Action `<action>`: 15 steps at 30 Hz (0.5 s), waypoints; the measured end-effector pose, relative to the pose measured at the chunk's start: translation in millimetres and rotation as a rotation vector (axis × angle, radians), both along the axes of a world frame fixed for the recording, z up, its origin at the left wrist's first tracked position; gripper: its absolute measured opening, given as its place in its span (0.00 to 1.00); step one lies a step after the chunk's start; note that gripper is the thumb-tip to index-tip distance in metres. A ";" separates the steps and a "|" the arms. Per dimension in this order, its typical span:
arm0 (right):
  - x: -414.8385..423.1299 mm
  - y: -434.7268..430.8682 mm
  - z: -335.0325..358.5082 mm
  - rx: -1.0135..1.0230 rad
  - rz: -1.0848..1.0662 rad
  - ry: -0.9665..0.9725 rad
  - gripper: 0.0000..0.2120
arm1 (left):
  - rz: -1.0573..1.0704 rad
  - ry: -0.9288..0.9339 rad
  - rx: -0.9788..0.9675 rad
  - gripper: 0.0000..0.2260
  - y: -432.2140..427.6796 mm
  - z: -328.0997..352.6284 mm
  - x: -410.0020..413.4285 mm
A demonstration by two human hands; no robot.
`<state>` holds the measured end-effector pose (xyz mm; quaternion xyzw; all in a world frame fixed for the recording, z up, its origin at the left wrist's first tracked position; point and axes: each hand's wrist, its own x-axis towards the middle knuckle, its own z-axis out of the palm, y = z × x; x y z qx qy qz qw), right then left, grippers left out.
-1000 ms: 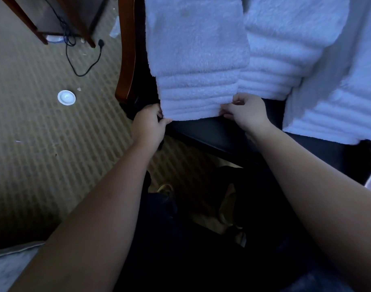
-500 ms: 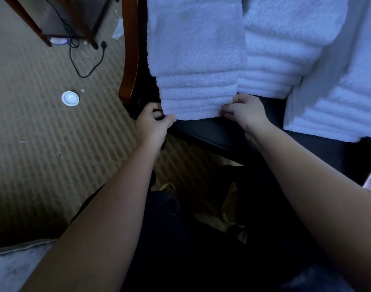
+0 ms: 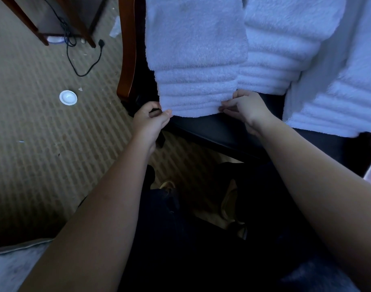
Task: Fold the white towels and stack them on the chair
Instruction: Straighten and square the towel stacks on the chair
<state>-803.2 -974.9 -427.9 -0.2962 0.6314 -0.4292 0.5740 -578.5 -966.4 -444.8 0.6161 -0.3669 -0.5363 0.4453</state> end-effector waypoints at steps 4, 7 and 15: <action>-2.5 -0.8 -0.6 0.015 -0.007 -0.053 0.16 | -0.030 0.023 0.040 0.04 -0.7 1.0 2.0; -5.1 -1.3 -0.5 0.016 0.023 -0.090 0.13 | -0.040 0.023 0.053 0.04 -2.5 1.8 4.9; -14.6 0.4 -15.9 -0.032 0.193 0.396 0.12 | -0.159 -0.209 0.012 0.05 -0.4 -4.8 13.9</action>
